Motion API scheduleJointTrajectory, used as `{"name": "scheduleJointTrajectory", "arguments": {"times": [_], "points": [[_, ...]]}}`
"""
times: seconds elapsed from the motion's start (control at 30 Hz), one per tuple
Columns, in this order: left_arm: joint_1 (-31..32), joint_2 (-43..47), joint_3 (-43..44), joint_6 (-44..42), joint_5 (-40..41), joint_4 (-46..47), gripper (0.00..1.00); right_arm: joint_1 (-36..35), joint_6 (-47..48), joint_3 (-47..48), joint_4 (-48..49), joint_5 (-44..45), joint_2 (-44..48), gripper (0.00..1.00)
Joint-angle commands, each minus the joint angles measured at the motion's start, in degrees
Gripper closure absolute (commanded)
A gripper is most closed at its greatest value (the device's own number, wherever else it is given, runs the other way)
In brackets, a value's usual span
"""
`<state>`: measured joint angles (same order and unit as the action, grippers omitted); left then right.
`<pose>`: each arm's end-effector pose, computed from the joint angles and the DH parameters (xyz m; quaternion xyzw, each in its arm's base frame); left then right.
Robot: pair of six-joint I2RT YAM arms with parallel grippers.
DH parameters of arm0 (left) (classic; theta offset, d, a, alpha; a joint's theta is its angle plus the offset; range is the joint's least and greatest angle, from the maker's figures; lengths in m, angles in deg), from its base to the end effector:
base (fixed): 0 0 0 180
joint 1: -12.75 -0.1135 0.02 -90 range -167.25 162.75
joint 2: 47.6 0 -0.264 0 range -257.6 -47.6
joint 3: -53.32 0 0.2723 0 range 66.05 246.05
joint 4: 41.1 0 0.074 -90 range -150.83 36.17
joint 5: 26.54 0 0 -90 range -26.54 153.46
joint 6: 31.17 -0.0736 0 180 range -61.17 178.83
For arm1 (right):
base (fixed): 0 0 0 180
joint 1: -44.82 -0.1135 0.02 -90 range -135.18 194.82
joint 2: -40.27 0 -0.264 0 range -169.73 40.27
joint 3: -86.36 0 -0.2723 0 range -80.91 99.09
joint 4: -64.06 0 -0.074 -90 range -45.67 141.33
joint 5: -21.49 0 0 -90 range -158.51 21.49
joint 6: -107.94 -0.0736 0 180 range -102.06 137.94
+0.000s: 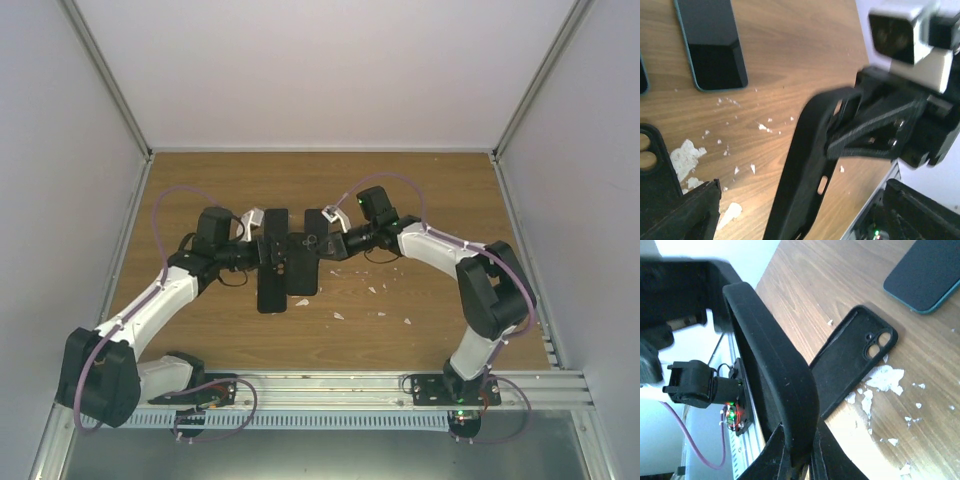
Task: Take the phone out of the phone case
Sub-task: Place the phone case at the center of the board.
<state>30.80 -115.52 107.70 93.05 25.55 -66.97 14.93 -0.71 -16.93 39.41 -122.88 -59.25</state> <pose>0.2594 -0.1321 0.2105 0.0171 0.8661 -0.4417 0.2334 0.3115 0.2481 0.1822 -0.2461 0.8087 0.5208 0.1192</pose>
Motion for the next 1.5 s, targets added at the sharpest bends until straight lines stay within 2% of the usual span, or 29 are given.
{"name": "scheduleJointTrajectory", "arguments": {"times": [0.0, 0.33, 0.77, 1.0, 1.47], "points": [[-2.11, 1.12, 4.27, -3.31, 4.39, -0.39, 0.08, 0.12, -1.67, -2.27, 3.05, -2.82, -0.22, 1.00], [-5.04, -1.29, 7.57, -3.98, 4.08, -0.89, 0.06, 0.43, -3.99, -4.37, 3.75, -3.53, -6.46, 0.99], [-5.55, -2.89, 7.62, -3.89, 2.91, -0.10, 0.04, 1.24, 1.34, -1.29, -4.15, 1.66, -13.59, 0.93], [-5.77, -3.95, 7.84, -3.68, 2.53, 0.40, 0.04, 1.83, 3.41, 1.07, -8.89, 3.63, -15.76, 0.92], [-6.31, -4.34, 7.40, -2.99, 2.18, 0.86, 0.05, 2.55, 0.07, 1.76, -9.80, 6.57, -18.03, 0.90]]}}
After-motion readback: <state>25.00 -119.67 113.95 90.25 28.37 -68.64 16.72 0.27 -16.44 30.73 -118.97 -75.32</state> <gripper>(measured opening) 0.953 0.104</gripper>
